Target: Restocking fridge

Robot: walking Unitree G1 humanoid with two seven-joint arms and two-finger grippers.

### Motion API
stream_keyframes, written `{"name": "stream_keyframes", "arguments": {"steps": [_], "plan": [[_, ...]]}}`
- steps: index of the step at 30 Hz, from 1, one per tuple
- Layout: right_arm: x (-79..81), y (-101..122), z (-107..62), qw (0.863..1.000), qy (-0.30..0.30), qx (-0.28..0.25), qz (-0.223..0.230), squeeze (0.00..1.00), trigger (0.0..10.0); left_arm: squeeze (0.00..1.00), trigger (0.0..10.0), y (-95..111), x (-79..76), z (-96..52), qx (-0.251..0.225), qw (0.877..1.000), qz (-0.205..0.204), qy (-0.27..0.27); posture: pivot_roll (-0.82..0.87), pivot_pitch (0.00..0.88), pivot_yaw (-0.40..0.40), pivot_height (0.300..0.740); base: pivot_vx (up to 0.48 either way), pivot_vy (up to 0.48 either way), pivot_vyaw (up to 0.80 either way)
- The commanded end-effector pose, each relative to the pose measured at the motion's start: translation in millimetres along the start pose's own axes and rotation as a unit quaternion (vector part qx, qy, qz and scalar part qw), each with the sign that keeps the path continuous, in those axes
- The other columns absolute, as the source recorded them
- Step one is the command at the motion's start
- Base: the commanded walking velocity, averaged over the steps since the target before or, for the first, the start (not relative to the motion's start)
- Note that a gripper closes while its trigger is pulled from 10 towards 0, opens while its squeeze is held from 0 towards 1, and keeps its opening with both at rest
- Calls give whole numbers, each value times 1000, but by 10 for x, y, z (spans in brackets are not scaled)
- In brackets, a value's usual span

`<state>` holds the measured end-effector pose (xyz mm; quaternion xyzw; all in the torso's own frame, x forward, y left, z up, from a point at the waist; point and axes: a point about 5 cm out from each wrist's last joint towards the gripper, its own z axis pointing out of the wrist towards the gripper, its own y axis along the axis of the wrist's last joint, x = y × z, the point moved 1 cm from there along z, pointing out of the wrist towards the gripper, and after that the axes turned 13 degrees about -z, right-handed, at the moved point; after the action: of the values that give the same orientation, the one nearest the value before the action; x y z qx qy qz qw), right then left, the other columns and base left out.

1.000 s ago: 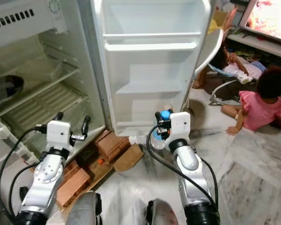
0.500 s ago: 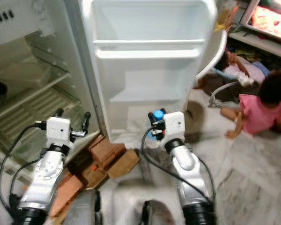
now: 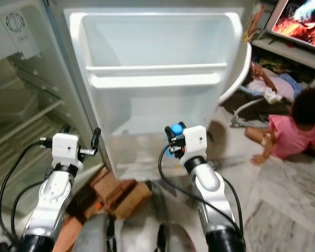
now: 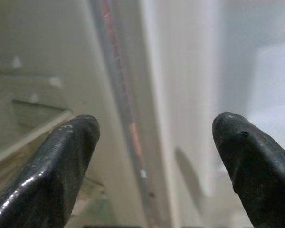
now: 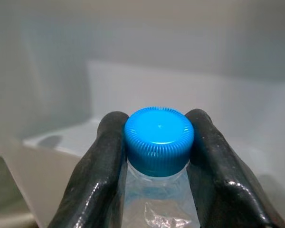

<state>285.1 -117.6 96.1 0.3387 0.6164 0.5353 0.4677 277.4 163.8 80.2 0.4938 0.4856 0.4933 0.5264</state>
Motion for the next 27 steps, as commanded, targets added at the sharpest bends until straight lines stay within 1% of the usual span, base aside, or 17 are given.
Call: {"name": "stream_keyframes", "arguments": {"steps": [1,16,21,27], "plan": [[15,106,28,1000,5,-23,-7,0,10000,0,10000,-3,11,-2,2,1000,0,7,8,55,-48,666,0,0,0],[9,65,40,1000,0,-15,-7,0,10000,0,10000,-7,45,-17,7,1000,-1,19,19,67,-50,666,0,0,0],[4,50,37,1000,-1,-13,-6,0,10000,0,10000,-10,44,-16,8,1000,2,17,19,65,-49,638,0,0,0],[5,39,49,1000,-1,-11,-5,0,10000,0,10000,11,59,18,5,1000,3,17,23,62,-47,593,0,0,0]]}}
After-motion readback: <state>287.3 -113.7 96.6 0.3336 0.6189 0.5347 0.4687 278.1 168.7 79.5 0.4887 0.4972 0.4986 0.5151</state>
